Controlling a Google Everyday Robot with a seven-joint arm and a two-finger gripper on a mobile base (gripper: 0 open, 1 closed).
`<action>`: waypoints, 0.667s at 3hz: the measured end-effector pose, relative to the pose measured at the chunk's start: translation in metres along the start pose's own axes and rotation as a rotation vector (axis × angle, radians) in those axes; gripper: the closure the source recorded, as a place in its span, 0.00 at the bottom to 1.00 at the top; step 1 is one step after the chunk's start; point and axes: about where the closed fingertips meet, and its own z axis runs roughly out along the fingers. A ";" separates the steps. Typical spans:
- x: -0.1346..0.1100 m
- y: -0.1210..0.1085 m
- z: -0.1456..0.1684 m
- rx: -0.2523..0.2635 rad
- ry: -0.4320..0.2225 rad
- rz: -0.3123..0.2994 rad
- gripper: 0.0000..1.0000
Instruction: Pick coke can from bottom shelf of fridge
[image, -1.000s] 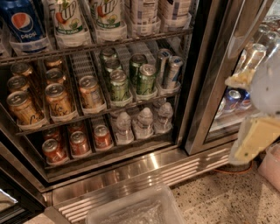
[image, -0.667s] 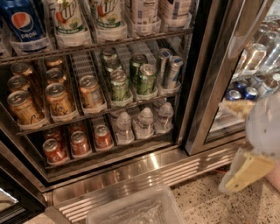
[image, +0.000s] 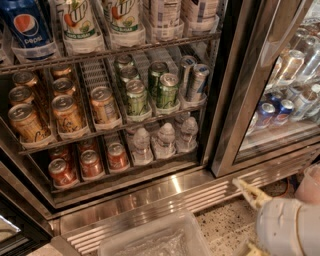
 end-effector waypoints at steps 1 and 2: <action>0.017 0.039 0.050 -0.012 -0.199 0.115 0.00; 0.009 0.054 0.080 0.009 -0.395 0.137 0.00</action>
Offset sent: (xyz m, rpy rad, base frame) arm -0.0255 0.0802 -0.1381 0.7587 -0.1803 0.0805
